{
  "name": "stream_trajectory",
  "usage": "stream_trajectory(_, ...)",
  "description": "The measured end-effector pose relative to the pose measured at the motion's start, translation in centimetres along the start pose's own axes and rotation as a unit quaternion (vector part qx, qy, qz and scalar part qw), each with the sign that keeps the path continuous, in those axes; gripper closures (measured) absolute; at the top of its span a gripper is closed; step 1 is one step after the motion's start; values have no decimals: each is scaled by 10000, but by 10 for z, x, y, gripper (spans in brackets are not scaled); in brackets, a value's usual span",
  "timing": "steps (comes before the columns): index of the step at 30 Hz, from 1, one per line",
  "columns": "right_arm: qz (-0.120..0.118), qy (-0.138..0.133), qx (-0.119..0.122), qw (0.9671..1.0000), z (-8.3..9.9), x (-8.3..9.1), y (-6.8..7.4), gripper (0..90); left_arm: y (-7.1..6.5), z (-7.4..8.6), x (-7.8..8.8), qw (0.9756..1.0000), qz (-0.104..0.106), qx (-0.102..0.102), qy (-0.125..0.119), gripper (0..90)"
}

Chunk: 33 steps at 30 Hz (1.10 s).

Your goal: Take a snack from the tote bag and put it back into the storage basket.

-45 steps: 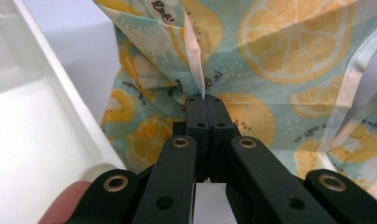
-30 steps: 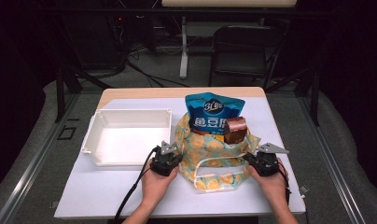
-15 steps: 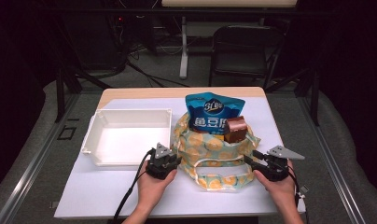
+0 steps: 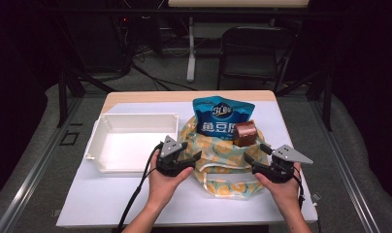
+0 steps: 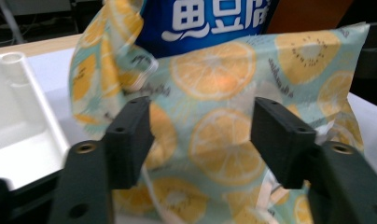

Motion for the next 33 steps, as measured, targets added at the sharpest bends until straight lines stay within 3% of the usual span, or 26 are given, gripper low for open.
stream_trajectory(4, 42, 111, 107, 9999, 5, -3, 1, 671, 3, 4, -12, 9996, -120, -49, 238, 311)
stream_trajectory(7, 11, 229, 142, 9996, 10, -3, 1, 839, 6, 7, -15, 9992, -264, -88, 286, 496)
stream_trajectory(9, 31, 368, 219, 9991, 14, -4, 2, 900, 8, 9, -17, 9984, -374, -201, 384, 657)
stream_trajectory(12, -22, 423, 234, 9988, 17, -6, 5, 900, 9, 13, -17, 9981, -302, -207, 498, 898)
stream_trajectory(18, -75, 505, 233, 9984, 21, -6, 9, 900, 11, 20, -14, 9988, -222, 28, 428, 900)
stream_trajectory(22, -108, 677, 146, 9975, 31, -9, 9, 900, 12, 31, -12, 9982, -245, 37, 546, 900)
stream_trajectory(26, -146, 947, 185, 9952, 41, -14, 10, 900, 17, 44, -12, 9974, -261, 227, 630, 900)
stream_trajectory(28, -142, 1067, 167, 9941, 46, -17, 10, 900, 18, 53, -15, 9961, -265, 226, 815, 900)
stream_trajectory(30, -134, 1161, -1, 9932, 52, -21, 9, 900, 19, 64, -21, 9932, -314, 248, 1090, 900)
stream_trajectory(33, -12, 1533, -79, 9881, 65, -26, 4, 900, 22, 80, -30, 9884, -373, 392, 1419, 900)
Point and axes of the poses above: each handheld gripper's, and its own axes: x roughly backward along the jaws, z roughly out of its underside, y roughly to its left, the point moved 8 cm from there along -x, roughly forward along the jaws, and after that the axes turned 2 degrees about -y, right-handed, at the moved point
